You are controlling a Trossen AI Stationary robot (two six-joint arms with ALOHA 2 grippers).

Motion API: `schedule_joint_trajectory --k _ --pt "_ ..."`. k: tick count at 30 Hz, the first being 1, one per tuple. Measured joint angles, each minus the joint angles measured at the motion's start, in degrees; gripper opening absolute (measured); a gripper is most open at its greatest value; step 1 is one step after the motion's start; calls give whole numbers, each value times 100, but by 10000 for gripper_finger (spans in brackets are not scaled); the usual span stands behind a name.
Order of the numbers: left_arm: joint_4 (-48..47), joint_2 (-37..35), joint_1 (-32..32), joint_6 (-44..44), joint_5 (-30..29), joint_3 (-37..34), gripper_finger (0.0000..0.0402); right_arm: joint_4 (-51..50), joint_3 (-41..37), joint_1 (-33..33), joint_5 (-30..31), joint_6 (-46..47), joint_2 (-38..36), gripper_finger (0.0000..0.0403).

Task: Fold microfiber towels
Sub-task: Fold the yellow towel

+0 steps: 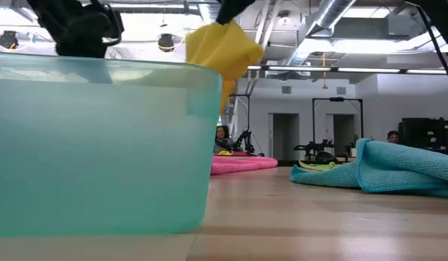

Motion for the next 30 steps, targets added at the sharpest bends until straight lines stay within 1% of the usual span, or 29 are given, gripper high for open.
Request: schedule_joint_trajectory --k 3,9,11,13,16,19,23,27,28,30 --pt "-222 0 360 480 -262 136 0 -167 1 -7 -2 61 -1 90" --pt "-235 0 922 1309 -410 224 0 -137 0 42 -15 66 2 179" --pt "-235 0 1093 1490 -511 224 0 -229 0 42 -17 114 4 199" --pt "-234 0 1237 1649 -551 224 0 -278 0 21 -93 206 7 211" --pt "-233 0 1373 1823 -537 224 0 -315 -68 -98 -422 543 176 215" --pt "-221 0 1415 1882 -535 224 0 -244 -481 -236 -728 885 267 213" --pt "-200 0 1416 1882 -494 224 0 -92 -1445 -305 -948 1118 287 203" --pt "-187 0 1413 1884 -396 224 0 614 -2594 -254 -1417 1628 293 194" --pt "-187 0 1413 1882 -390 224 0 765 -2812 -253 -1569 1782 297 192" --pt "-185 0 1416 1881 -390 224 0 1168 -3170 -250 -1658 2175 295 190"
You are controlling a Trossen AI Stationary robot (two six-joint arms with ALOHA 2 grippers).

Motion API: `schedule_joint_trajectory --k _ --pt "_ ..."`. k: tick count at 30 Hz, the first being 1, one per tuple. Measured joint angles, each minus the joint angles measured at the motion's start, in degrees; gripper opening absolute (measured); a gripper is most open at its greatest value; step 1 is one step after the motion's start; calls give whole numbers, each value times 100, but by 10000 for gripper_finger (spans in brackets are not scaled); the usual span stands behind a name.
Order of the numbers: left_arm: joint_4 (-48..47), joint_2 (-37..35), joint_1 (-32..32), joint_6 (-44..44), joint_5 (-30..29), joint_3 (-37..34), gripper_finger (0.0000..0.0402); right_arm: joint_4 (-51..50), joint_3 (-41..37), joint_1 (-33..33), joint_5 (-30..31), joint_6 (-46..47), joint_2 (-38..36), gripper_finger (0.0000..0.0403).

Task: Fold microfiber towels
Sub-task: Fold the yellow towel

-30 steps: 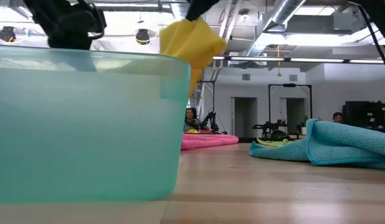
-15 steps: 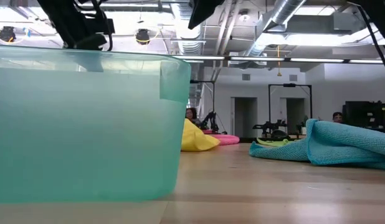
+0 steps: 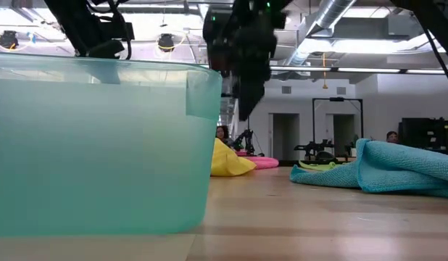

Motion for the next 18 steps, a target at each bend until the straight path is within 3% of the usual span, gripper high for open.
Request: schedule_joint_trajectory --k 7,15,18 --pt "13 0 0 -39 114 0 0 1355 -930 93 68 1530 -2 191" --pt "20 0 -2 -158 118 0 0 2188 -1326 60 670 2171 -4 189" --pt "40 0 -2 -156 112 0 0 2399 -1435 14 630 2295 -4 189"
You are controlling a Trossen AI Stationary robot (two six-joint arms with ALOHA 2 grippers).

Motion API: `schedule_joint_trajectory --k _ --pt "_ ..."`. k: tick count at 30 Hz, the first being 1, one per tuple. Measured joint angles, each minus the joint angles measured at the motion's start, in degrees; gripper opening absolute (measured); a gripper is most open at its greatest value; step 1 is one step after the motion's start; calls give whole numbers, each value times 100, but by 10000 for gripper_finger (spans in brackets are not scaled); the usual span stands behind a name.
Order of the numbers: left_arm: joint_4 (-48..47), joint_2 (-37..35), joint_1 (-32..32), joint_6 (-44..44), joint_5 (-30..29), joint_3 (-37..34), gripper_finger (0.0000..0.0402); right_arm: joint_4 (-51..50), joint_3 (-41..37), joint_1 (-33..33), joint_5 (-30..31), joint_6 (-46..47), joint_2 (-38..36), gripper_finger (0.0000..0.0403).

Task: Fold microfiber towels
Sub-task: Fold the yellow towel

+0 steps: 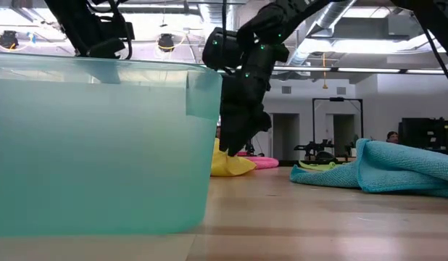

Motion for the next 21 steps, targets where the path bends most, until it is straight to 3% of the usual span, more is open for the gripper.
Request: schedule_joint_trajectory --k 11,21 --pt "7 0 1 0 -48 0 0 747 -478 7 16 308 -4 161" --pt "6 0 0 0 -68 0 0 852 -165 11 -6 128 -4 14"
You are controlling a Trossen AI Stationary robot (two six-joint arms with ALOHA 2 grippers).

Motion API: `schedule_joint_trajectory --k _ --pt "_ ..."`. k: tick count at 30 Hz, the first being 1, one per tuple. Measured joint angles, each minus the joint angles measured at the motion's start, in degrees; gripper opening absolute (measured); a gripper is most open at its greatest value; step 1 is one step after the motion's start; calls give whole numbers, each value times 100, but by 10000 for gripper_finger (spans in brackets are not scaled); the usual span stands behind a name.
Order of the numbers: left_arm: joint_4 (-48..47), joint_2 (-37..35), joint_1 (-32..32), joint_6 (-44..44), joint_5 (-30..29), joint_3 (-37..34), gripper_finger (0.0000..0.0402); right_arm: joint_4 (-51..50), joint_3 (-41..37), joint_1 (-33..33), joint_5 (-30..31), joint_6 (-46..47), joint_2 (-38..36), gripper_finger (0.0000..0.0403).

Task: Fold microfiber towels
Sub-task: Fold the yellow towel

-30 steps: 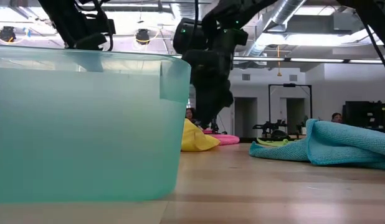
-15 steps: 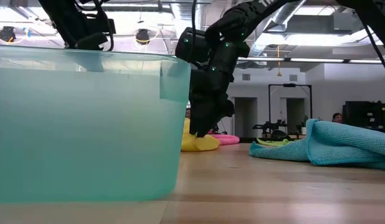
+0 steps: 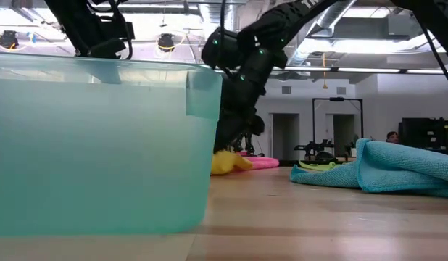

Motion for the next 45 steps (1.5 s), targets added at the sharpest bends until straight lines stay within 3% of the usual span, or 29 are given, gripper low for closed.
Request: schedule_joint_trajectory --k 7,11,19,24,28,31,35,40,45 --pt "0 0 0 -7 23 0 0 -191 686 -116 4 -242 -42 22" --pt "-37 -8 0 -221 20 65 0 -234 1052 -241 255 -921 -379 7" --pt "65 -180 83 442 -1530 771 0 183 1136 -399 2870 -4215 -1229 10" --pt "405 -222 382 1294 -1743 887 0 787 1138 -461 3132 -5634 -1375 3" --pt "940 -223 717 2296 -2420 887 0 1135 1124 -503 3577 -6069 -1379 5" --pt "1394 -270 960 2820 -2457 887 0 1519 1129 -585 3915 -6084 -1373 7" --pt "1478 -289 1143 3061 -2460 837 0 1696 1017 -587 3908 -5678 -1348 7" --pt "1472 -290 1176 2744 -2412 242 0 1804 379 -298 3884 -5707 -1046 7" --pt "1606 -284 1108 1855 -1744 -570 0 2026 -83 -14 3718 -5740 -829 9"
